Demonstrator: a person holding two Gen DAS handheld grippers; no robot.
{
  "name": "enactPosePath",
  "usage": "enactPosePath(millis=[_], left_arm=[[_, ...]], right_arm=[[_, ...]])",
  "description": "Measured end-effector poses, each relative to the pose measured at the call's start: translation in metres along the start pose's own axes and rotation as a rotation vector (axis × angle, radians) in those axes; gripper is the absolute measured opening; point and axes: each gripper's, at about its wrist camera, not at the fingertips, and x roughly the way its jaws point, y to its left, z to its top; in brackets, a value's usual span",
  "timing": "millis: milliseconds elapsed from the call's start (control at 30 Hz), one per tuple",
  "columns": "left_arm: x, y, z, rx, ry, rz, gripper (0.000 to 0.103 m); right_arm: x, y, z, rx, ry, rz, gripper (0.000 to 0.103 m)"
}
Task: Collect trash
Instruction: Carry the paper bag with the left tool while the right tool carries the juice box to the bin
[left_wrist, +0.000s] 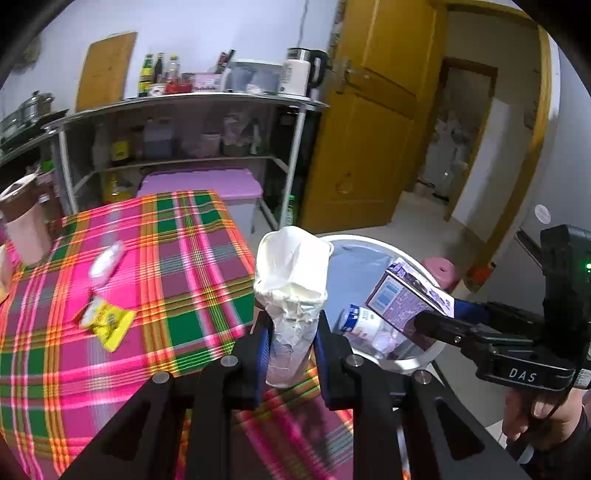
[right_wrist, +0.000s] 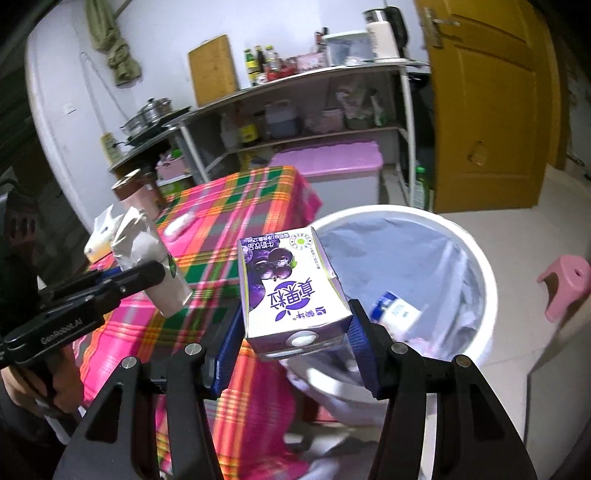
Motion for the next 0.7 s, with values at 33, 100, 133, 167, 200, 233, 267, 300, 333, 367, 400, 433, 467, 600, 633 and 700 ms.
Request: enactPosePath(millis=[33,100,133,167,200,233,267,300,333,367,400,433,467,600,633,700], left_arm=[[0.004,-0.004,0.001,0.006,0.002,-0.007,0.023],[0.012,-0.011,0.004,0.018,0.008,-0.026,0.023],[0.017,-0.014,0.005,0.023,0.014,-0.036,0.023],[0.022,-0.017,0.006,0.028,0.02,-0.046,0.023],[0.026,-0.02,0.007,0.033,0.024,-0.054,0.023],[0.03,-0.023,0.008,0.037,0.028,-0.063,0.023],[0.033,-0.025,0.008,0.041,0.031,-0.071,0.023],[0.036,-0.028,0.009,0.044,0.035,-0.078,0.023],[0.039,-0.029,0.009,0.047,0.039,-0.083,0.023],[0.042,-0.031,0.009,0.05,0.041,-0.088,0.023],[0.046,-0.034,0.01,0.053,0.045,-0.092,0.023],[0.05,-0.036,0.011,0.057,0.051,-0.099,0.023],[0.054,-0.038,0.012,0.06,0.056,-0.106,0.023],[0.066,-0.044,0.013,0.072,0.071,-0.125,0.024],[0.069,-0.045,0.013,0.074,0.077,-0.132,0.024],[0.075,-0.049,0.014,0.077,0.086,-0.145,0.026]], right_arm=[[0.0,-0.005,-0.001,0.008,0.002,-0.009,0.055],[-0.001,-0.013,-0.002,0.019,0.006,-0.024,0.055],[-0.001,-0.016,-0.002,0.024,0.008,-0.031,0.055],[-0.001,-0.019,-0.003,0.027,0.01,-0.036,0.056],[-0.001,-0.021,-0.004,0.032,0.013,-0.043,0.056],[-0.001,-0.024,-0.005,0.036,0.014,-0.049,0.056],[-0.001,-0.027,-0.005,0.04,0.016,-0.056,0.056],[-0.001,-0.03,-0.005,0.043,0.019,-0.061,0.056],[-0.001,-0.033,-0.006,0.046,0.021,-0.066,0.056],[0.0,-0.036,-0.006,0.05,0.024,-0.071,0.056],[0.0,-0.038,-0.007,0.055,0.027,-0.076,0.056],[0.001,-0.04,-0.007,0.058,0.029,-0.079,0.056],[0.002,-0.043,-0.007,0.061,0.032,-0.082,0.056],[0.005,-0.051,-0.009,0.073,0.045,-0.096,0.056],[0.005,-0.051,-0.009,0.074,0.048,-0.099,0.056],[0.007,-0.053,-0.009,0.078,0.054,-0.106,0.056]])
